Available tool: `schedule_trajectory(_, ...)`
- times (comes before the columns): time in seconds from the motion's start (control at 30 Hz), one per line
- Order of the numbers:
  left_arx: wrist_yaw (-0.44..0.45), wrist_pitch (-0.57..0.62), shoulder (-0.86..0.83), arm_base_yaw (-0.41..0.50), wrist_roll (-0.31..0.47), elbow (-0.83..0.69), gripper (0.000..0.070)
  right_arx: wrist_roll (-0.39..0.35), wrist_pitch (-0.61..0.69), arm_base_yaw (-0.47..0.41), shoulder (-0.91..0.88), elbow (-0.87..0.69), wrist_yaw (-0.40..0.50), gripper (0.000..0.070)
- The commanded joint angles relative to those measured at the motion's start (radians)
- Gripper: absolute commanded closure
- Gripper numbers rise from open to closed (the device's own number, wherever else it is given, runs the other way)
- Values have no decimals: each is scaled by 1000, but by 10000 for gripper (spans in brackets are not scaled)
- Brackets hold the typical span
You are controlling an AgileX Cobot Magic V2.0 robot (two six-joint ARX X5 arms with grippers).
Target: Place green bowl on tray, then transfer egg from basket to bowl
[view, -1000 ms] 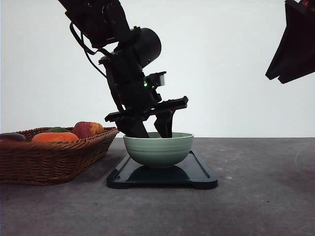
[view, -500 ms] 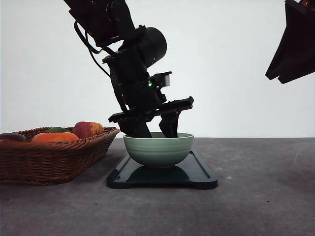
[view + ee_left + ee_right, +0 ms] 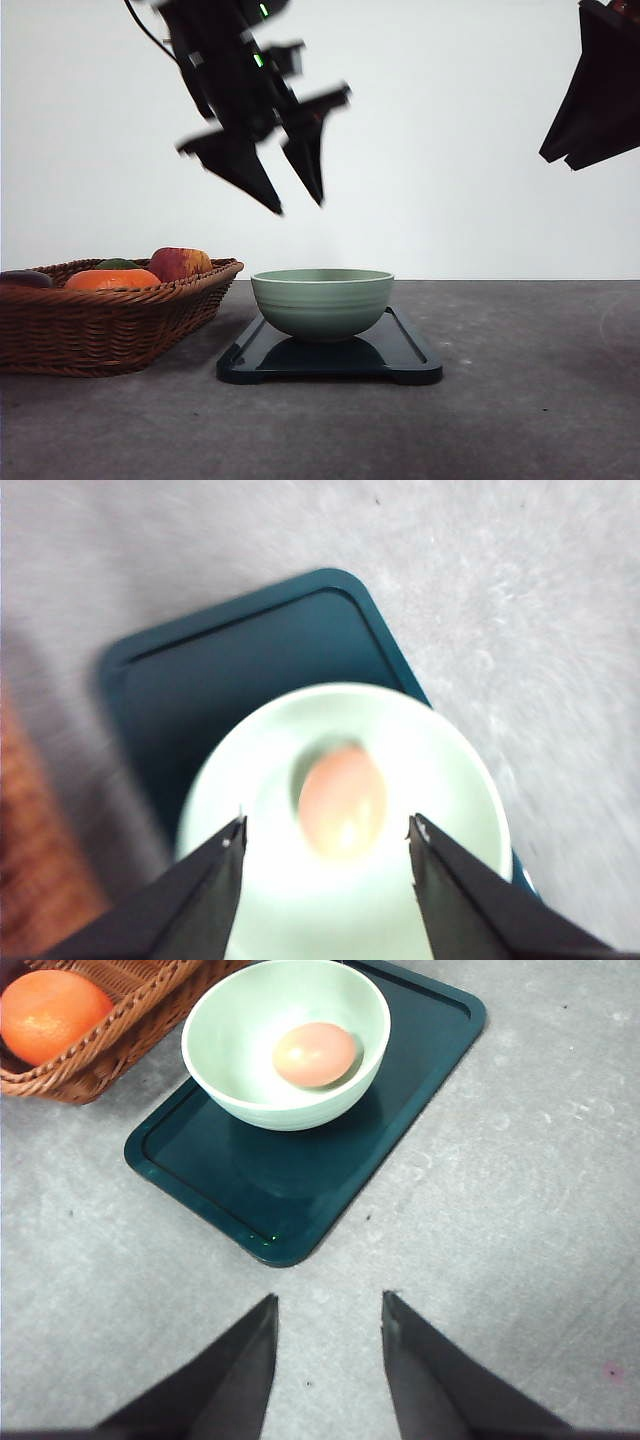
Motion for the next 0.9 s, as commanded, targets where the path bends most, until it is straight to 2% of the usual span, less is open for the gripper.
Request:
schedule_trajectory(0.0,-2,-56,-14,0,51,21,378,-8,4,5,8,3,-1,501)
schedule_trajectory(0.1,-2,-127,-65,12,61,6,378,-8,5,5,8,3,-1,501)
schedule_trajectory(0.27,2,-133,-176,23,32,-84,378,-8,2,5,8,3,-7,501)
schedule_trajectory(0.4,2,-82,-297,23,24,-202,378,-8,2,5,8,3,-8,501)
schedule_trajectory(0.67,1,84,-584,34,-72,-523,380,-10,2,6,8,3,-18,500)
schedule_trajectory(0.87,-4,96,-769,50,-80,-700,385,-13,5,5,8,3,-37,500)
